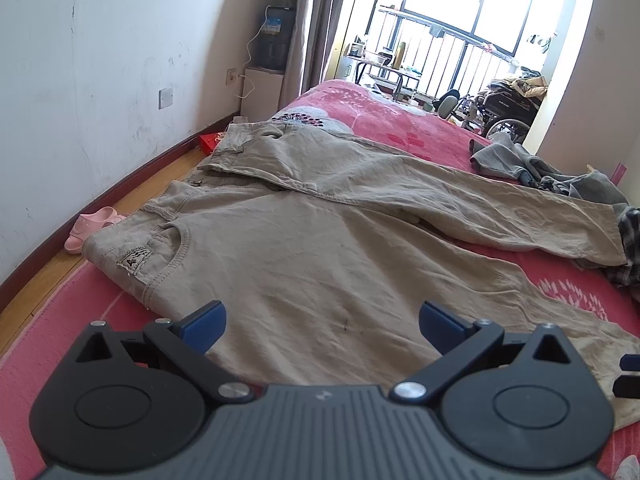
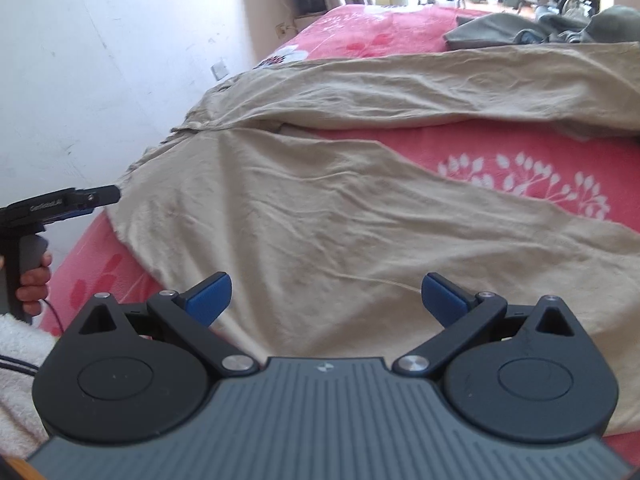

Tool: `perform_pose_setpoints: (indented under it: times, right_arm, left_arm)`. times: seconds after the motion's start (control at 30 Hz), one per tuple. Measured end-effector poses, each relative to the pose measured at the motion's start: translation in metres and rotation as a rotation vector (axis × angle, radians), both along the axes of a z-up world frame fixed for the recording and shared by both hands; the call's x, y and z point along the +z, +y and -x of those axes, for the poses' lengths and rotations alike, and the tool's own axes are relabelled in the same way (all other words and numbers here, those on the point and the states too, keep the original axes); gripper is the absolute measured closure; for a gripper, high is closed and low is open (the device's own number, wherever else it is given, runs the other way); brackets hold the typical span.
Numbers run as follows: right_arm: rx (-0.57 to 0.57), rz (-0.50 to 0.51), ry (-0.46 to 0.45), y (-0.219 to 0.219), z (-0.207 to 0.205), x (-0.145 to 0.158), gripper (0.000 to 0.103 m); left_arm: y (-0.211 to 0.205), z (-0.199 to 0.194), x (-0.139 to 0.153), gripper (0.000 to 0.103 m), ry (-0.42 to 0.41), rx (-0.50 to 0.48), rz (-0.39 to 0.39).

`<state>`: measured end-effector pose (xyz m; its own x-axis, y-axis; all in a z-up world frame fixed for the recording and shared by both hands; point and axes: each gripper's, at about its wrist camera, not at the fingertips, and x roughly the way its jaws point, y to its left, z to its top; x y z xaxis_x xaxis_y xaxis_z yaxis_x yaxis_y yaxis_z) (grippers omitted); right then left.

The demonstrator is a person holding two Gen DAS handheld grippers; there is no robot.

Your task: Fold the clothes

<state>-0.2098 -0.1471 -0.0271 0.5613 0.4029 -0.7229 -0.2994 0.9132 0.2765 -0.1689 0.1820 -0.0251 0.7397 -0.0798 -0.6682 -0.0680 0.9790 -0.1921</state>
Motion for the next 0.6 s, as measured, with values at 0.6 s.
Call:
perform_pose_setpoints:
  times: [0.6]
  right_arm:
    - [0.022,0.028,-0.001,0.0023,0.0018,-0.0001,0.001]
  left_arm:
    - [0.0018,0.0007,0.0004,0.0,0.002,0.004,0.024]
